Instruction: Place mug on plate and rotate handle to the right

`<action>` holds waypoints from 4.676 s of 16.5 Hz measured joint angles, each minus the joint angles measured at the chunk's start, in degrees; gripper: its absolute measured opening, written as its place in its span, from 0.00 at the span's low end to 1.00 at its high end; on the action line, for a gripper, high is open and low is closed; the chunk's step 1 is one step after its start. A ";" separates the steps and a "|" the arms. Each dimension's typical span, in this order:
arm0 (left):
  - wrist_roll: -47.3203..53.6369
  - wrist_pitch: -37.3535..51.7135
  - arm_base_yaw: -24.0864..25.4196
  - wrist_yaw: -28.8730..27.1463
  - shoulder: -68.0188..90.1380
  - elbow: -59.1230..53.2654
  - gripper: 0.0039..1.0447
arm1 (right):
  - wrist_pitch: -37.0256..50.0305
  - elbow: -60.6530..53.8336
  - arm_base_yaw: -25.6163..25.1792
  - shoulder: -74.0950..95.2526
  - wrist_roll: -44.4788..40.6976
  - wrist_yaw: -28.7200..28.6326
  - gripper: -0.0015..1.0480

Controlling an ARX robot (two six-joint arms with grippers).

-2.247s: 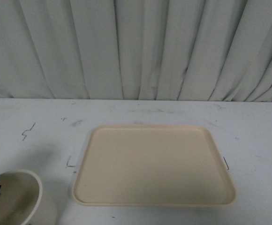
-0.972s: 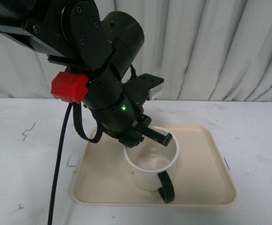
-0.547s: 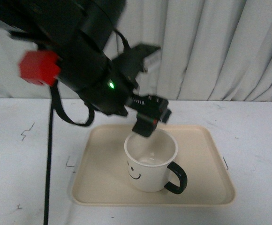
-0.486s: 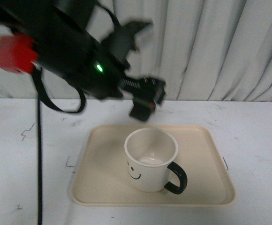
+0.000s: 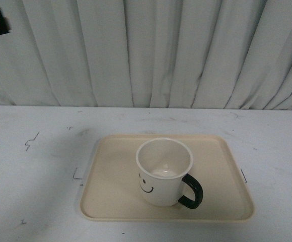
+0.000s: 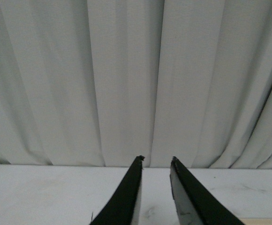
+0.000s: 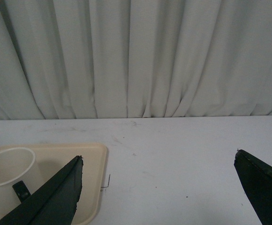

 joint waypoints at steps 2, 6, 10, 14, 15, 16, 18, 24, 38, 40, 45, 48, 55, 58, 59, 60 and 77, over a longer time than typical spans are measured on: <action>-0.04 -0.96 1.53 2.80 -3.06 -6.71 0.02 | 0.00 0.00 0.00 0.00 0.00 0.00 0.94; -0.15 -2.21 4.90 5.33 -12.87 -13.25 0.01 | 0.02 0.00 0.00 0.00 0.02 0.00 0.94; -0.17 -6.82 7.04 7.91 -21.29 -18.18 0.01 | 0.02 0.00 0.00 0.00 0.00 0.00 0.94; -0.17 -8.15 11.45 12.02 -26.38 -22.84 0.01 | 0.00 0.00 0.02 0.00 0.00 0.00 0.94; -0.17 -10.29 11.17 12.20 -28.24 -23.56 0.01 | 0.00 0.00 0.00 0.00 0.02 0.00 0.94; -0.17 -12.15 11.19 12.17 -31.36 -23.74 0.01 | -0.02 0.00 0.00 0.00 0.02 0.00 0.94; -0.17 -16.39 11.28 12.17 -37.05 -23.78 0.01 | 0.02 0.00 0.00 0.00 0.02 0.00 0.94; -0.17 -28.28 11.28 12.17 -49.66 -24.04 0.01 | 0.00 0.00 0.00 0.00 0.00 0.00 0.94; -0.17 -45.40 11.28 12.17 -66.47 -24.04 0.01 | 0.00 0.00 0.00 0.00 0.00 0.00 0.94; -0.20 -54.75 11.28 12.17 -74.75 -24.04 0.01 | 0.00 0.00 0.00 0.00 0.00 0.02 0.94; -0.28 -54.10 11.28 12.15 -75.19 -24.04 0.21 | -0.02 0.00 0.00 0.00 0.00 0.00 0.94; -0.28 -54.31 11.28 12.15 -75.21 -24.04 0.50 | -9.42 3.04 -2.12 3.45 -2.14 -6.64 0.94; -0.28 -54.27 11.28 12.20 -75.19 -24.04 0.94 | -20.63 65.85 22.58 98.03 -9.68 -4.96 0.94; -0.28 -54.27 11.28 12.17 -75.19 -24.04 0.94 | -23.39 70.69 23.32 104.04 -9.07 -3.67 0.94; -0.28 -54.27 11.28 12.17 -75.19 -24.04 0.94 | -23.78 71.54 23.63 105.26 -8.87 -3.43 0.94; -0.28 -54.27 11.28 12.17 -75.19 -24.04 0.94 | -24.39 72.72 23.91 106.84 -8.66 -3.08 0.94; -0.28 -54.27 11.28 12.17 -75.19 -24.04 0.94 | -32.74 90.44 26.12 127.23 -6.27 -4.17 0.13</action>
